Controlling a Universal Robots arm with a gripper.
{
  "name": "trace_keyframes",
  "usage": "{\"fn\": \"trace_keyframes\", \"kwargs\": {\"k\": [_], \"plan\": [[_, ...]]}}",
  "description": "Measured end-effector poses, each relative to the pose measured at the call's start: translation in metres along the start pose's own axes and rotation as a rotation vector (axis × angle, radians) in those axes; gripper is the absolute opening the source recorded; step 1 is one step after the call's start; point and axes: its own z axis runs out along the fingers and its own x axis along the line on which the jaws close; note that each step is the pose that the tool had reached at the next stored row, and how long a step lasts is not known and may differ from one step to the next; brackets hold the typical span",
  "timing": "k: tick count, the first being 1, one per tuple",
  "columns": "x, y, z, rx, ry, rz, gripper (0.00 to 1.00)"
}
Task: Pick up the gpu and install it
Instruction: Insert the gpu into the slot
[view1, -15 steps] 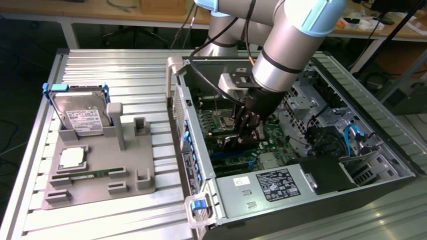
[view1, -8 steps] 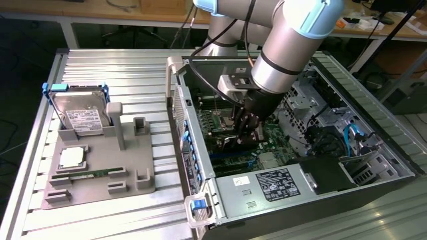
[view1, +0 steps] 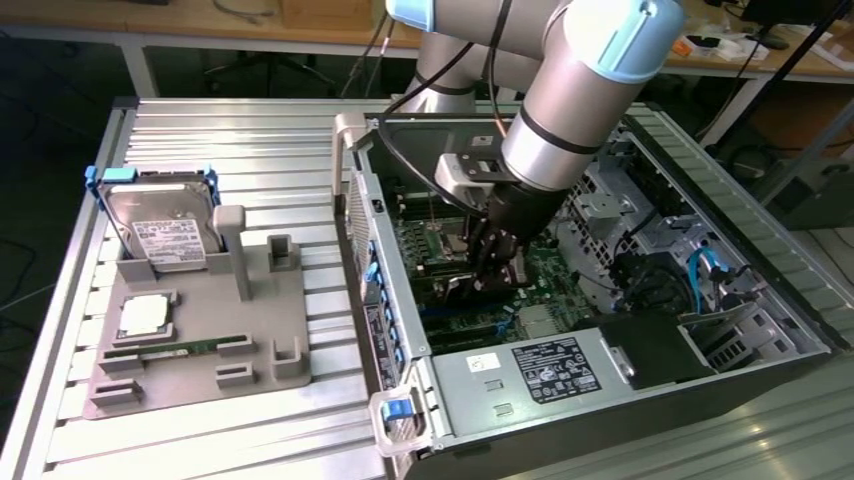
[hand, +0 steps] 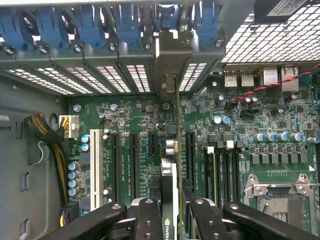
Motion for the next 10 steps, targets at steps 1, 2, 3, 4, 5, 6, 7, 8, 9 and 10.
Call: {"fn": "trace_keyframes", "kwargs": {"k": [1,2,3,4,5,6,7,8,9,10], "plan": [[0.0000,0.0000,0.0001,0.0000,-0.0001,0.000,0.27],[-0.0001,0.0000,0.0002,0.0001,-0.0003,0.000,0.27],[-0.0001,0.0000,0.0002,0.0001,-0.0004,0.000,0.27],[-0.0001,0.0000,0.0002,0.0002,-0.0005,0.000,0.27],[-0.0001,0.0000,0.0002,0.0002,-0.0005,0.000,0.27],[-0.0001,0.0000,0.0002,0.0001,-0.0004,0.000,0.27],[-0.0001,0.0000,0.0002,0.0001,-0.0004,0.000,0.27],[-0.0001,0.0000,0.0003,0.0002,-0.0005,0.000,0.27],[-0.0001,-0.0001,0.0007,0.0009,-0.0003,0.000,0.27],[-0.0001,-0.0001,0.0013,0.0019,-0.0002,0.000,0.27]]}}
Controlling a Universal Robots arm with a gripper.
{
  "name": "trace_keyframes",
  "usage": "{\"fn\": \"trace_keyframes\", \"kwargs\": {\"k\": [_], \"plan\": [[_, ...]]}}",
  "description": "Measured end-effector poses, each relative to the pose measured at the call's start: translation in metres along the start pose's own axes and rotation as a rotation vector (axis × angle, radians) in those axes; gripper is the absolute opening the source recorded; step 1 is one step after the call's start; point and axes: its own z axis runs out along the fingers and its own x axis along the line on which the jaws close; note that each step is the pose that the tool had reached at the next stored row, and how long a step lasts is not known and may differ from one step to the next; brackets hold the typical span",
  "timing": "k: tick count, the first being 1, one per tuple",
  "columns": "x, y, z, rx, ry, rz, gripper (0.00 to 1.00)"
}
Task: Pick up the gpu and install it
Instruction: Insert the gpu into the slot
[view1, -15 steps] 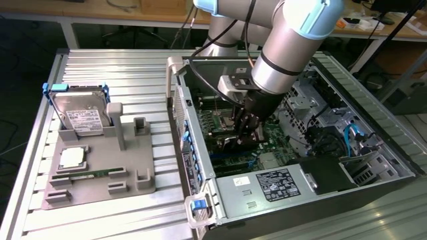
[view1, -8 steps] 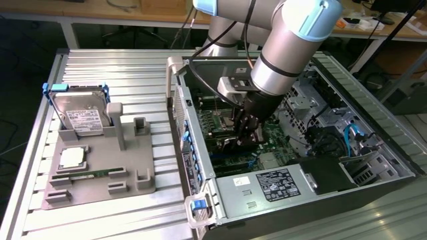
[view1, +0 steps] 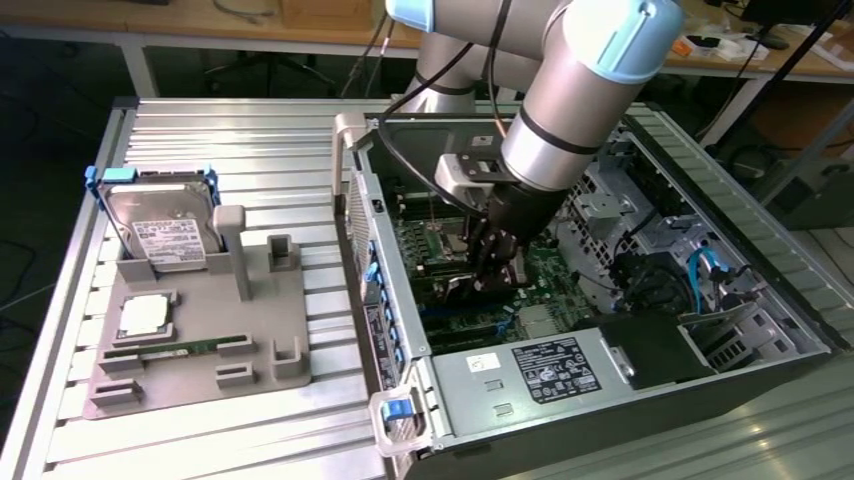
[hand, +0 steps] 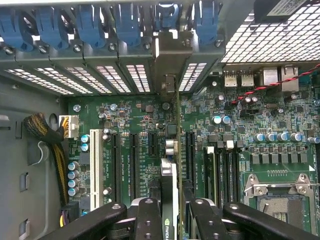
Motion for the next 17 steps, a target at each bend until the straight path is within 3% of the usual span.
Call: {"fn": "trace_keyframes", "kwargs": {"k": [13,17], "plan": [[-0.0001,0.0003,0.0044,0.0026,0.0022,0.000,0.27],[-0.0001,0.0012,0.0081,0.0084,0.0023,0.001,0.27]]}}
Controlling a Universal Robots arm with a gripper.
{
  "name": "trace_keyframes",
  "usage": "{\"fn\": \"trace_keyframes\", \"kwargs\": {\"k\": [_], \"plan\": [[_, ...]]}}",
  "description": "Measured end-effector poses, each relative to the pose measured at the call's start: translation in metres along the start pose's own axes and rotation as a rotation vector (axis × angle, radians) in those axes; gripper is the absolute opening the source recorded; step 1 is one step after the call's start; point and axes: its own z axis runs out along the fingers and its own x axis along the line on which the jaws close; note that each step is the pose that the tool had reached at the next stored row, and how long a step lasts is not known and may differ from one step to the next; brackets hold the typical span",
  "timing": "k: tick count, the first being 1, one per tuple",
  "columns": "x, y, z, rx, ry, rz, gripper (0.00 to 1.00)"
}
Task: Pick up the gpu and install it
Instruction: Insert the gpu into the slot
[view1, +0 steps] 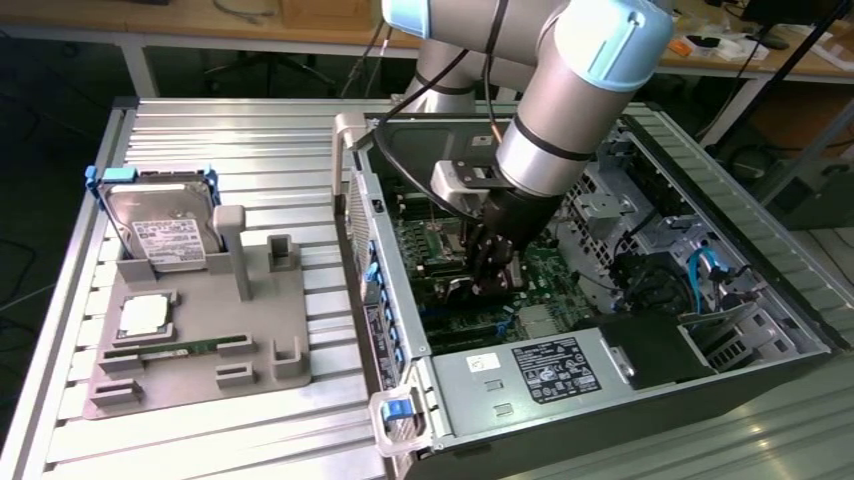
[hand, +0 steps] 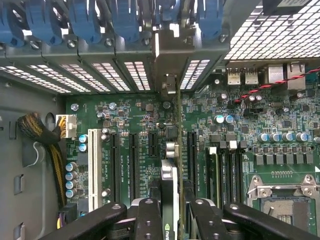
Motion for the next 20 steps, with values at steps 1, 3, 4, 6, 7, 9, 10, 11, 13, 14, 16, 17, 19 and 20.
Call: {"fn": "trace_keyframes", "kwargs": {"k": [1,3,4,6,7,9,10,11,13,14,16,17,19,20], "plan": [[0.0000,0.0000,0.0003,0.0003,-0.0002,0.000,0.27],[-0.0001,0.0000,0.0004,0.0005,-0.0004,0.000,0.27],[-0.0001,0.0000,0.0005,0.0005,-0.0005,0.000,0.27],[-0.0001,0.0000,0.0004,0.0005,-0.0004,0.000,0.27],[-0.0001,0.0000,0.0005,0.0005,-0.0005,0.000,0.27],[-0.0001,0.0000,0.0005,0.0005,-0.0005,0.000,0.27],[-0.0001,0.0000,0.0005,0.0005,-0.0005,0.000,0.27],[-0.0001,0.0000,0.0005,0.0005,-0.0005,0.000,0.27],[-0.0003,-0.0001,0.0013,0.0013,-0.0025,0.000,0.28],[-0.0002,-0.0001,0.0010,0.0010,-0.0017,0.000,0.28],[-0.0001,0.0000,0.0005,0.0005,-0.0006,0.000,0.40],[-0.0001,0.0000,0.0004,0.0004,-0.0004,0.000,0.46],[-0.0001,0.0000,0.0005,0.0006,-0.0006,0.000,0.52],[-0.0001,0.0000,0.0005,0.0005,-0.0005,0.000,0.58]]}}
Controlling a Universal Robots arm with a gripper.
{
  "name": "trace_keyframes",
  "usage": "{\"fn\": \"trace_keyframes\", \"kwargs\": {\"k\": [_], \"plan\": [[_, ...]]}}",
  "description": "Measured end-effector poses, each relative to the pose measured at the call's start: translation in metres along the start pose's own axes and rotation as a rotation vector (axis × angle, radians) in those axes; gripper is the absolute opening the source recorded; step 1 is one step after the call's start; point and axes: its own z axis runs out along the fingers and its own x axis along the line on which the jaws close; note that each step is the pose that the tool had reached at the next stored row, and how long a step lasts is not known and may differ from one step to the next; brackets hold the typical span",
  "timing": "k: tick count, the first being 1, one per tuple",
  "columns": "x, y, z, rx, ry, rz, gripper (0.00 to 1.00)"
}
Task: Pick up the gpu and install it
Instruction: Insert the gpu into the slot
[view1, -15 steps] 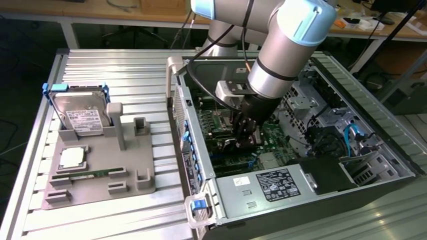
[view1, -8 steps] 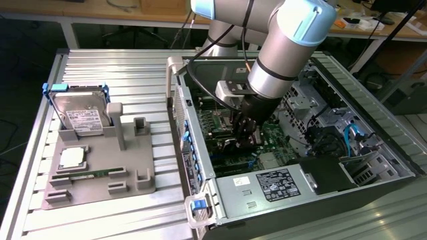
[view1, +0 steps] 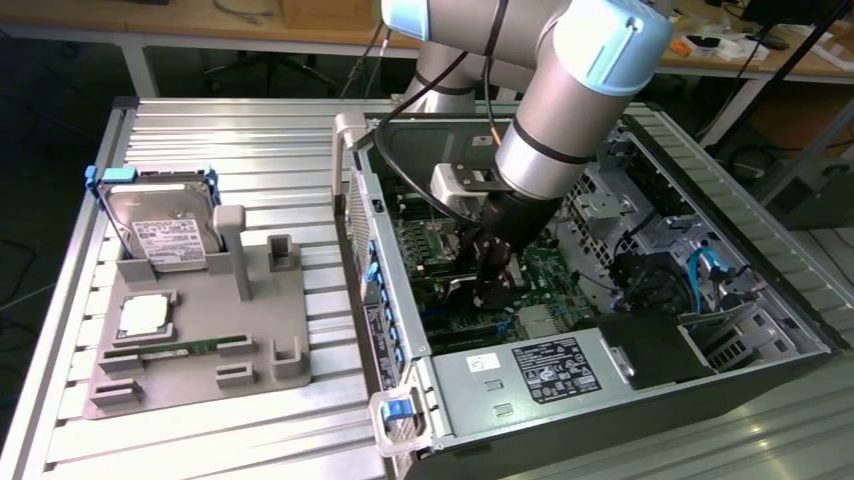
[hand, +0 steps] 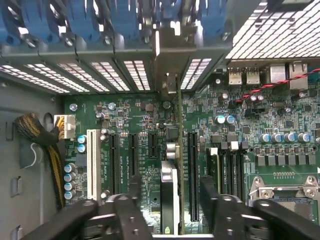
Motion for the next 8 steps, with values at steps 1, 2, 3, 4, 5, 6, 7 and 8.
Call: {"fn": "trace_keyframes", "kwargs": {"k": [1,2,3,4,5,6,7,8], "plan": [[0.0000,0.0000,0.0000,0.0000,0.0000,0.000,0.64],[0.0000,0.0000,0.0000,0.0000,-0.0001,0.000,0.70],[0.0000,0.0000,0.0000,0.0000,0.0001,0.000,0.76],[0.0000,0.0000,0.0000,0.0000,0.0000,0.000,0.76],[0.0000,0.0000,0.0000,0.0001,0.0000,0.000,0.76],[0.0000,0.0000,0.0000,0.0000,0.0001,0.000,0.82],[0.0000,0.0000,0.0000,0.0000,0.0001,0.000,0.82],[0.0000,0.0000,0.0000,0.0000,-0.0001,0.000,0.82]]}}
